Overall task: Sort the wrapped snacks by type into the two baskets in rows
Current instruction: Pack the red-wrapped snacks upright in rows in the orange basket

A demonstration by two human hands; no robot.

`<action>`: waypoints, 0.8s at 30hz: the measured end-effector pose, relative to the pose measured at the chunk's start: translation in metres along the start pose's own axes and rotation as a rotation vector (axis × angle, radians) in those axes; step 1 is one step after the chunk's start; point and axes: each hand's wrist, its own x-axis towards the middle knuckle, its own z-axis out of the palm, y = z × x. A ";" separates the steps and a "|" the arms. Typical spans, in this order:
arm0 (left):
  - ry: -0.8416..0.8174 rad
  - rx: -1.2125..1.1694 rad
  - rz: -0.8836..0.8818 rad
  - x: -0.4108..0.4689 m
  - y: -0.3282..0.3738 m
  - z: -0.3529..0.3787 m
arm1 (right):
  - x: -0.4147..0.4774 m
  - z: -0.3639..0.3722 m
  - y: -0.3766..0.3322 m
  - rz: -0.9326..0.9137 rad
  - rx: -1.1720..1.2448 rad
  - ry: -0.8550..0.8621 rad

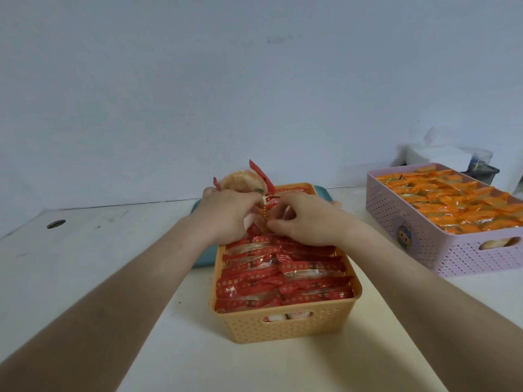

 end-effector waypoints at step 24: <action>0.315 -0.666 -0.084 -0.037 0.008 0.001 | 0.000 -0.004 -0.005 -0.218 0.103 0.147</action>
